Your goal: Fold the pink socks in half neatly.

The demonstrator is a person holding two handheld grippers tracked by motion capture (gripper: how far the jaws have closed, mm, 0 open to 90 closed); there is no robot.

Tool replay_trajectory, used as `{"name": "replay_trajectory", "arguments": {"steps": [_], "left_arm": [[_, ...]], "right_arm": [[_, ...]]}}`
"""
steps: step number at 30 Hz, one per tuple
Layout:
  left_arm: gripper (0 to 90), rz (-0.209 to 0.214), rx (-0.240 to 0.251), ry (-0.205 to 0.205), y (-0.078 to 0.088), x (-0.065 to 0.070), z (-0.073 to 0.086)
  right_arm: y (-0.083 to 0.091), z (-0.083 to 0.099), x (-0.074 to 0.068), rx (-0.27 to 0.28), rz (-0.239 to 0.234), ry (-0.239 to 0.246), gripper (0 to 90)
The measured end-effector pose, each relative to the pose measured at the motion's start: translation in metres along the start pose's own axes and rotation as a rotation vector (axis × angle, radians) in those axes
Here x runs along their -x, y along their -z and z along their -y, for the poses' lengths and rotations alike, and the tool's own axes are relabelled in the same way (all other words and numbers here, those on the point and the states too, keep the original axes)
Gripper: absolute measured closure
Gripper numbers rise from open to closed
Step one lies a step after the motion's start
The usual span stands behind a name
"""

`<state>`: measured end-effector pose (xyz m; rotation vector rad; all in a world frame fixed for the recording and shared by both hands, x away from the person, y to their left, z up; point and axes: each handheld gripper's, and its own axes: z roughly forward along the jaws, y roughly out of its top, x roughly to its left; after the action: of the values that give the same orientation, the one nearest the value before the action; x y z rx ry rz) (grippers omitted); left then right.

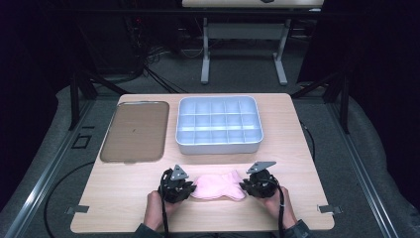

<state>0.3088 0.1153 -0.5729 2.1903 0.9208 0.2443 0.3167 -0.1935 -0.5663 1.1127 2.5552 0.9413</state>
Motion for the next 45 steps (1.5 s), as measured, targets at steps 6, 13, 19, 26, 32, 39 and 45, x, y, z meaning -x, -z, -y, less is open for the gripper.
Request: {"name": "replay_trajectory", "arguments": {"steps": [6, 13, 19, 26, 32, 39, 45], "left_arm": [[60.2, -0.021, 0.041, 0.014, 0.01, -0.002, 0.001], [64.3, -0.032, 0.099, -0.011, 0.019, 0.004, 0.0], [68.5, -0.013, 0.098, -0.019, 0.015, 0.007, 0.001], [68.4, -0.019, 0.079, 0.028, 0.01, 0.0, 0.01], [69.2, 0.001, 0.074, 0.053, 0.007, -0.004, 0.015], [79.3, 0.03, 0.069, 0.047, 0.003, -0.002, 0.018], [86.5, 0.033, 0.071, 0.06, 0.002, 0.0, 0.017]], "right_arm": [[0.01, 0.002, 0.007, 0.042, -0.003, -0.039, 64.8], [0.01, 0.009, 0.01, 0.04, -0.009, -0.076, 62.2], [0.006, 0.008, 0.008, 0.038, -0.014, -0.091, 61.7], [0.004, 0.007, 0.007, 0.026, -0.011, -0.093, 65.1], [0.002, 0.008, 0.006, 0.017, -0.016, -0.095, 70.0], [0.0, 0.008, 0.004, 0.032, -0.016, -0.082, 80.3], [0.003, 0.006, 0.003, 0.043, -0.005, -0.086, 81.2]]}}
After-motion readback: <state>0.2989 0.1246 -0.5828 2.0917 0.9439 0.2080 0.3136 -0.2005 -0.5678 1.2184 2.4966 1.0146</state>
